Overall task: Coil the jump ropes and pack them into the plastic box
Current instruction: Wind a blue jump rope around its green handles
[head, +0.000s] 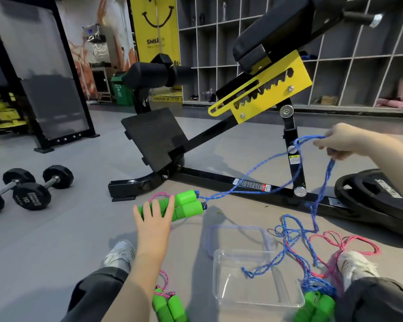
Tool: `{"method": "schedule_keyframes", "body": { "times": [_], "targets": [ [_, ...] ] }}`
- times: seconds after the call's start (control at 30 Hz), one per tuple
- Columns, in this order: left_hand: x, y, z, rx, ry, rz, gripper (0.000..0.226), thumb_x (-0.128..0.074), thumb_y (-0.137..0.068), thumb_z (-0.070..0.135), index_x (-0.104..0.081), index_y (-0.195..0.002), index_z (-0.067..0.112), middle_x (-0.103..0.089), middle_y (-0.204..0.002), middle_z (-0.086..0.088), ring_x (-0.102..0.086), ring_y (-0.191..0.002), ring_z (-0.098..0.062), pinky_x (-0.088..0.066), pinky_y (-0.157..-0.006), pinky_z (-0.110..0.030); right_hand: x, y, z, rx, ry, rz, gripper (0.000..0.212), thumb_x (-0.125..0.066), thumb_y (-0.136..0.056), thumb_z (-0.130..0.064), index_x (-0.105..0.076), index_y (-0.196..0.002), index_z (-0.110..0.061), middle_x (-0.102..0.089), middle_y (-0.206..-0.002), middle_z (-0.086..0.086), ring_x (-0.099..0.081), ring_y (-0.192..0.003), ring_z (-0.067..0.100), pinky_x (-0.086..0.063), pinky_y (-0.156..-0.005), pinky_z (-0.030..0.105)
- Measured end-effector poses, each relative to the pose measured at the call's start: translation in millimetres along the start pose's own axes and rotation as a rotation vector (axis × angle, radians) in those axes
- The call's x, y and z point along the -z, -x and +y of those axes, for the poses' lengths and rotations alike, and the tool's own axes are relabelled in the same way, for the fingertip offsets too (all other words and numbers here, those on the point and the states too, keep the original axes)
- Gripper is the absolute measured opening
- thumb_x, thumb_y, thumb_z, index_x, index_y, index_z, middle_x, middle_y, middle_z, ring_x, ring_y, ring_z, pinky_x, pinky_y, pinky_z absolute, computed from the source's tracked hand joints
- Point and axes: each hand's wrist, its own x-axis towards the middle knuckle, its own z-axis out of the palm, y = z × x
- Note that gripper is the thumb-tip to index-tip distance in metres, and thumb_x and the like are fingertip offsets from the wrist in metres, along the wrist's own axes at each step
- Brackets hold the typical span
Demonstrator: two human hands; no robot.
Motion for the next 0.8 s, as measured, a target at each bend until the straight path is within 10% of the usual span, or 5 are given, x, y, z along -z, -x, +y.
{"method": "schedule_keyframes", "body": {
  "times": [0.17,0.37,0.53,0.8],
  "targets": [
    [0.0,-9.1,22.8,-0.028,0.054,-0.042,0.114,-0.087,-0.027,0.003,-0.041,-0.131,0.013,-0.049,-0.095,-0.025,-0.044,-0.090,-0.037,-0.034,-0.089,-0.061,29.0,6.1,-13.2,0.212,-0.101,0.375,0.021,-0.041,-0.093,-0.005,-0.059,-0.097,0.006,-0.062,-0.075,0.021,-0.065,-0.054,0.027,-0.046,-0.038,0.023],
    [20.0,-26.4,59.1,-0.084,0.088,-0.038,0.105,-0.083,-0.023,-0.004,-0.062,-0.125,0.011,-0.053,-0.096,-0.027,-0.050,-0.088,-0.040,-0.034,-0.089,-0.061,72.8,13.1,-35.7,0.257,-0.359,0.421,0.030,-0.032,-0.092,-0.027,-0.054,-0.093,-0.006,-0.055,-0.080,0.011,-0.059,-0.065,0.029,-0.053,-0.076,0.031],
    [38.7,-46.9,76.2,-0.093,0.091,0.056,0.103,-0.075,-0.029,-0.010,-0.060,-0.129,0.012,-0.054,-0.099,-0.027,-0.050,-0.094,-0.040,-0.031,-0.092,-0.061,112.2,36.2,-80.6,0.529,-0.358,0.431,0.027,-0.029,-0.093,-0.035,-0.043,-0.072,-0.026,-0.046,-0.073,-0.005,-0.049,-0.071,0.017,-0.043,-0.065,0.023],
    [49.2,-59.4,78.3,-0.056,0.100,0.156,0.091,-0.056,-0.050,-0.010,-0.038,-0.135,0.015,-0.053,-0.102,-0.024,-0.046,-0.098,-0.038,-0.031,-0.093,-0.061,124.4,47.6,-111.2,0.695,-0.169,0.566,0.039,-0.027,-0.102,-0.029,-0.053,-0.110,-0.002,-0.048,-0.097,0.010,-0.042,-0.088,0.019,-0.034,-0.078,0.030]
  ]
}}
